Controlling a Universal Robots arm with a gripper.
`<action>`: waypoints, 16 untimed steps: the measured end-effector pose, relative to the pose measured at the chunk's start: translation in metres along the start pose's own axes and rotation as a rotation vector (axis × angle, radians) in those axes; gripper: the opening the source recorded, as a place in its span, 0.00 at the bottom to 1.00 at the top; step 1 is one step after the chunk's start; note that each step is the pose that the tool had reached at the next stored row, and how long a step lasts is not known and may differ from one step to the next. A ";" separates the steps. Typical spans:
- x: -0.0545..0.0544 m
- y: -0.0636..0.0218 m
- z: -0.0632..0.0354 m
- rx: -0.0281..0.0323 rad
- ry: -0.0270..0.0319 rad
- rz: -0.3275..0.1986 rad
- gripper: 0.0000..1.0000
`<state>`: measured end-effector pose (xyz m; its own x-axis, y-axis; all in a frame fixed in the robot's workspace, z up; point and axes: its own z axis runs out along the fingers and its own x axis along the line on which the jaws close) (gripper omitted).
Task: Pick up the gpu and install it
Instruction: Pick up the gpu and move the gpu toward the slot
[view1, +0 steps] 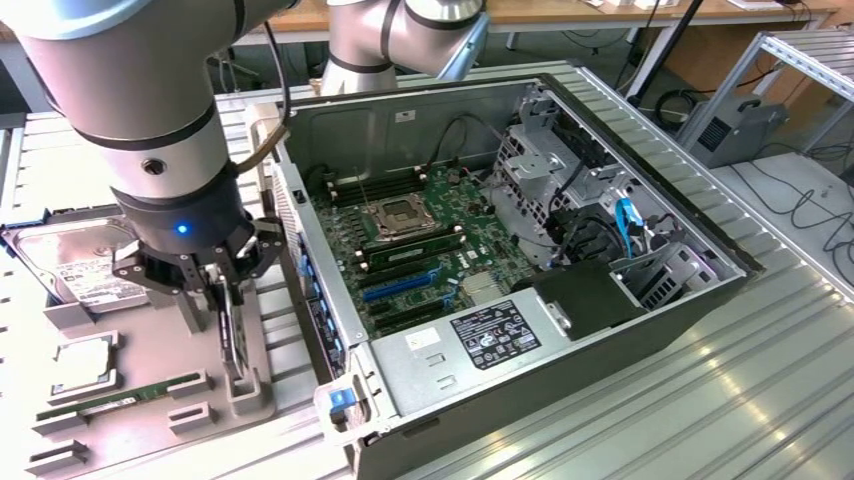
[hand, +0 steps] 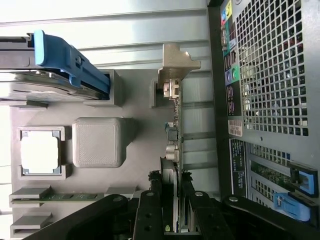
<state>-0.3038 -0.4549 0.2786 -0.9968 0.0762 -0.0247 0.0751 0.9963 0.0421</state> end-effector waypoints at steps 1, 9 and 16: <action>0.000 0.0001 -0.0011 0.0000 0.0000 0.000 0.26; 0.000 0.0009 -0.0111 0.0001 0.0001 0.000 0.26; 0.000 0.0019 -0.0190 0.0001 0.0001 0.000 0.26</action>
<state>-0.3038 -0.4538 0.2977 -0.9968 0.0761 -0.0246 0.0751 0.9963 0.0420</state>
